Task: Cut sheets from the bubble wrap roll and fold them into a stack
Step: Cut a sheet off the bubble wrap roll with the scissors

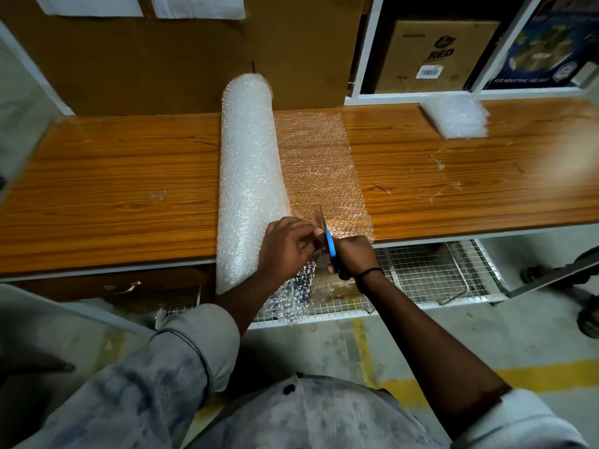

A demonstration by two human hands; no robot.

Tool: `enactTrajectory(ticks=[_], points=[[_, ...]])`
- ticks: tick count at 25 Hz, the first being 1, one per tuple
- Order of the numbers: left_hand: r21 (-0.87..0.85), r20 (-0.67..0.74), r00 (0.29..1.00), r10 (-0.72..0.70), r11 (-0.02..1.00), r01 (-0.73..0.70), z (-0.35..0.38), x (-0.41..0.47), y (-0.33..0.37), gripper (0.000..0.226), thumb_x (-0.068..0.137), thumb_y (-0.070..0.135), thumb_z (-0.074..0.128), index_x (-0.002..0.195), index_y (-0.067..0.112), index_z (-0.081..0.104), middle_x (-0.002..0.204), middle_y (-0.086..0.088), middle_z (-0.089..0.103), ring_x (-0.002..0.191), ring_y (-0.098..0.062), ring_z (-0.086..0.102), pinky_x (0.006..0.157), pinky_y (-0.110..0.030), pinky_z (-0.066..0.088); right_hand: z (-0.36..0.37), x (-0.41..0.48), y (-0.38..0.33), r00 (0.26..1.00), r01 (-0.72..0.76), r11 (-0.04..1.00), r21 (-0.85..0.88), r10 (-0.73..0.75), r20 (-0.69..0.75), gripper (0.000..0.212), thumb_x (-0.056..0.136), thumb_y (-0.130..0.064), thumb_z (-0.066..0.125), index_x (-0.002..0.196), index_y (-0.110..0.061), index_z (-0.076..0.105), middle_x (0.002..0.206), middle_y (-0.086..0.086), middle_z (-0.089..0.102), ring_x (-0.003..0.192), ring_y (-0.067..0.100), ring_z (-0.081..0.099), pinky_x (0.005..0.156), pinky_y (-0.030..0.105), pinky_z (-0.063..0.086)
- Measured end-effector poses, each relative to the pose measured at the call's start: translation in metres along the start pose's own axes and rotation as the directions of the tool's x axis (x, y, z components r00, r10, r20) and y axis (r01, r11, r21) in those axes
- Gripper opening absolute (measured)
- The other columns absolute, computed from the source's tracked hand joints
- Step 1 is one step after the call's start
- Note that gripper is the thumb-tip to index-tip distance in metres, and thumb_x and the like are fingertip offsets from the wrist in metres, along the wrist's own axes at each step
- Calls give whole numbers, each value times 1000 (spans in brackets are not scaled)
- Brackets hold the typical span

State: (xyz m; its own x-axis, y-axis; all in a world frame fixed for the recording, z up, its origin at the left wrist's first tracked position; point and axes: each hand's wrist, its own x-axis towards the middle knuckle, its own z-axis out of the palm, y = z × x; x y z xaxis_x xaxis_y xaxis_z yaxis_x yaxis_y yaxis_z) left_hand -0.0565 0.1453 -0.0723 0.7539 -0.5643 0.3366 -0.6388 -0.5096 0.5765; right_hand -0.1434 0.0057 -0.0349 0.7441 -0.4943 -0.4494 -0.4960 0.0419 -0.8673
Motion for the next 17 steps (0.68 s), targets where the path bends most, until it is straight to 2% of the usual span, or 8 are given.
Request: enactTrajectory(ticks=[4, 8, 11, 13, 17], points=[[-25, -10, 1000, -4, 1000, 4, -1, 0, 1, 19, 84, 24, 80, 104, 24, 79, 105, 9, 76, 107, -18, 62, 93, -38, 38, 0, 3, 1, 1000, -11, 999, -35, 12, 16, 54, 83, -52, 80, 59, -6, 65, 54, 17, 62, 37, 19, 40, 40, 20, 30], [-84, -20, 999, -41, 996, 39, -2, 0, 1, 21, 82, 23, 82, 103, 22, 80, 104, 5, 77, 106, -20, 65, 95, -40, 42, 1, 5, -6, 1000, -23, 999, -39, 22, -18, 50, 82, -47, 82, 60, -8, 61, 56, 15, 64, 37, 19, 52, 39, 18, 35], [-138, -14, 993, -117, 984, 114, -4, 2, 1, 26, 80, 17, 83, 106, 20, 80, 105, 1, 77, 102, -23, 66, 96, -43, 47, 5, 7, -11, 998, -37, 999, -38, 35, -55, 38, 83, -37, 83, 69, -6, 66, 61, 12, 64, 47, 21, 61, 41, 19, 41], [-165, -8, 992, -122, 979, 119, -5, 1, -1, 28, 79, 17, 84, 106, 20, 80, 104, 0, 77, 99, -22, 67, 95, -48, 51, 7, 8, -10, 998, -39, 999, -15, 38, -59, 38, 82, -39, 82, 78, -4, 70, 61, 10, 65, 48, 20, 62, 41, 17, 40], [-191, 6, 996, -94, 977, 93, -3, 0, -7, 26, 77, 23, 82, 103, 22, 81, 102, 1, 77, 99, -21, 68, 94, -51, 52, 9, 10, -8, 997, -37, 999, -36, 35, -70, 44, 80, -48, 83, 75, -6, 72, 57, 9, 66, 45, 18, 61, 43, 19, 42]])
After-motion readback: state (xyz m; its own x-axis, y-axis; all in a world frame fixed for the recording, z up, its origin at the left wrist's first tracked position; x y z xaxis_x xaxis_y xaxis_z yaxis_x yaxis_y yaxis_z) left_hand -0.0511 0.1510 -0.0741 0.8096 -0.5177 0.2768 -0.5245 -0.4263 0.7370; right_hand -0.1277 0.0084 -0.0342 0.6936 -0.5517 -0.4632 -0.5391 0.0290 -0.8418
